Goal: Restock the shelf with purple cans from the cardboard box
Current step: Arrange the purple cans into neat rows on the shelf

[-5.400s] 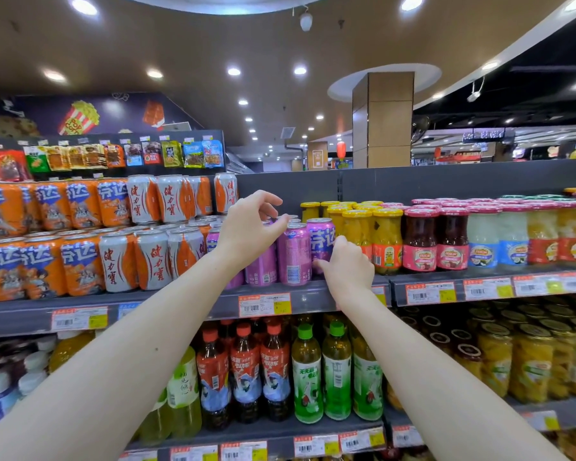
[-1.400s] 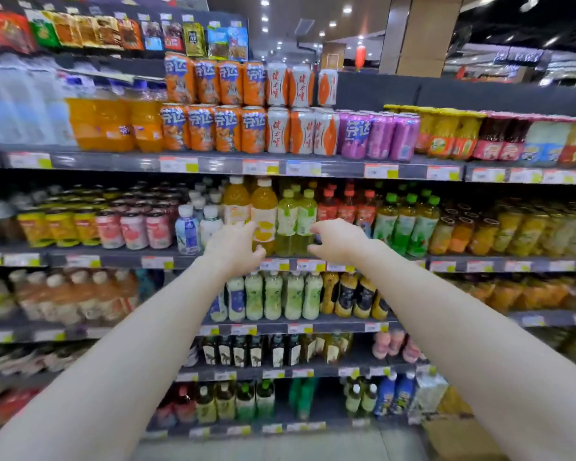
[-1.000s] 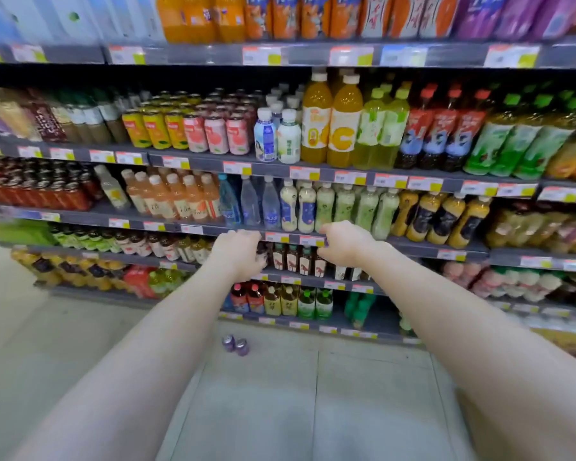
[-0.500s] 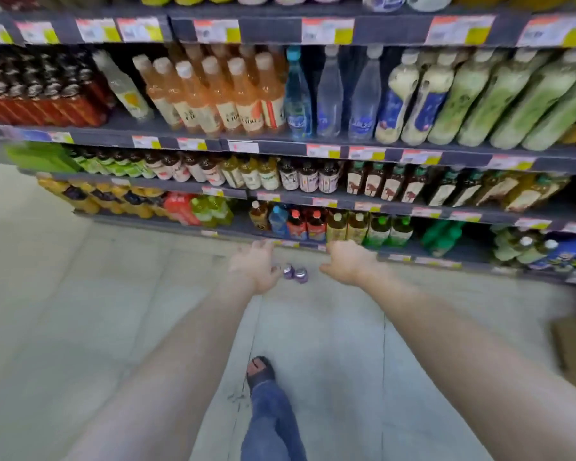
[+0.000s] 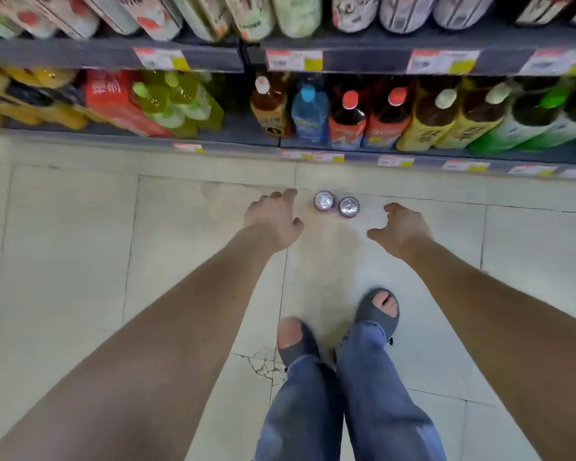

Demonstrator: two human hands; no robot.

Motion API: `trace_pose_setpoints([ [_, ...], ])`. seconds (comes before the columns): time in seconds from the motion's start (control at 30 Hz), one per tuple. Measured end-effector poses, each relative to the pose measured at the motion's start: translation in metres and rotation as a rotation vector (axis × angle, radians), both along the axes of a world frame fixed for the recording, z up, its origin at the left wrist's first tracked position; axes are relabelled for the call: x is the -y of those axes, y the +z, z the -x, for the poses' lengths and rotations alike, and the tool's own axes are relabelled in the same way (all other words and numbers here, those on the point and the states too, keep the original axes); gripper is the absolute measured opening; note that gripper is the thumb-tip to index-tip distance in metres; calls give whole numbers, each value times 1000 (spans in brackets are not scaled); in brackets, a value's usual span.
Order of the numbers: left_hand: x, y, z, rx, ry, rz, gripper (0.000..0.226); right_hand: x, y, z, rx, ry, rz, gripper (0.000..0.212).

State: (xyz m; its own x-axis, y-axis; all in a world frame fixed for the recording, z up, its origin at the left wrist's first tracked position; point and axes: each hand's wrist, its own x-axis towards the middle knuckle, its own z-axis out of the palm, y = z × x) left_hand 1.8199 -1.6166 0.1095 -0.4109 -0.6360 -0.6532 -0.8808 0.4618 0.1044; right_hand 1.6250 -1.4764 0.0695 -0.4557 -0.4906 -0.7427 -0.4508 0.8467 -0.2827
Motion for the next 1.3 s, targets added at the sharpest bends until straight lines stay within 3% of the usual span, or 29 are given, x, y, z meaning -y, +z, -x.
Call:
trace_pose_setpoints([
  [0.17,10,-144,4,-35,157,-37,74,22,-149,12,75,4,36,102],
  [0.27,3,-212,11,-56,187,-72,86,26,-215,15,235,-137,108,127],
  [0.33,-3,-248,17,-62,206,-91,93,24,-249,16,284,-188,186,131],
  [0.57,4,-308,40,-290,333,-104,123,29,-300,12,179,-32,414,99],
  [0.77,10,-311,52,-328,272,-35,62,33,-303,10,125,-114,409,73],
  [0.9,2,-285,44,-346,284,-21,62,26,-271,14,104,-168,422,70],
  [1.03,-5,-214,34,-366,280,-31,61,16,-189,20,108,-180,433,68],
  [1.3,-4,44,44,-499,151,-25,63,-20,85,47,158,-162,491,60],
])
